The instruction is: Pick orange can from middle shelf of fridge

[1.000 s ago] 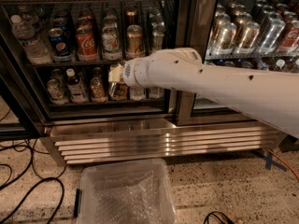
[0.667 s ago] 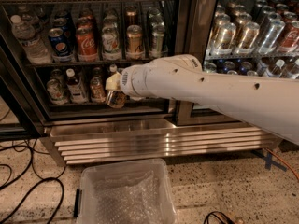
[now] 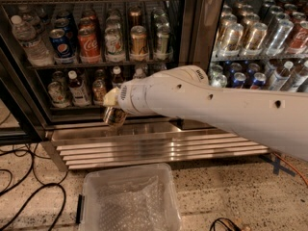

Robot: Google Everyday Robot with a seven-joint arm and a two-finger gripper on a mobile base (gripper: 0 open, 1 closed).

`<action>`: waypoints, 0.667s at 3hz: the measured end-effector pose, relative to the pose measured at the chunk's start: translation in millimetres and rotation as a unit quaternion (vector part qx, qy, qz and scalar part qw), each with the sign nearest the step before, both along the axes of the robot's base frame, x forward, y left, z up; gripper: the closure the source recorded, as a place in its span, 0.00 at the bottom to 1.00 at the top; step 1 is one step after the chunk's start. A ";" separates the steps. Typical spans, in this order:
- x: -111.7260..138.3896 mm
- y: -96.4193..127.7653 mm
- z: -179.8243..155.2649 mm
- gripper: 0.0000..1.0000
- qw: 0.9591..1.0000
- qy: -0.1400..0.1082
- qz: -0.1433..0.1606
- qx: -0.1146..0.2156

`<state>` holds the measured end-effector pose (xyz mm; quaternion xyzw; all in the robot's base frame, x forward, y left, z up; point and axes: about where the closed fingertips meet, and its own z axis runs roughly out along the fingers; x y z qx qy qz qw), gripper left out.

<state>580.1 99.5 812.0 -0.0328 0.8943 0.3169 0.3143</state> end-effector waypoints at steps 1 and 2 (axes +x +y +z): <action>-29.0 5.2 1.5 1.00 1.000 0.026 -0.002 -0.003; -30.0 5.0 2.2 1.00 1.000 0.027 -0.003 -0.003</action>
Offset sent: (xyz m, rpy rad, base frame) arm -0.0243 0.0044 0.0012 -0.0036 0.0438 -0.0039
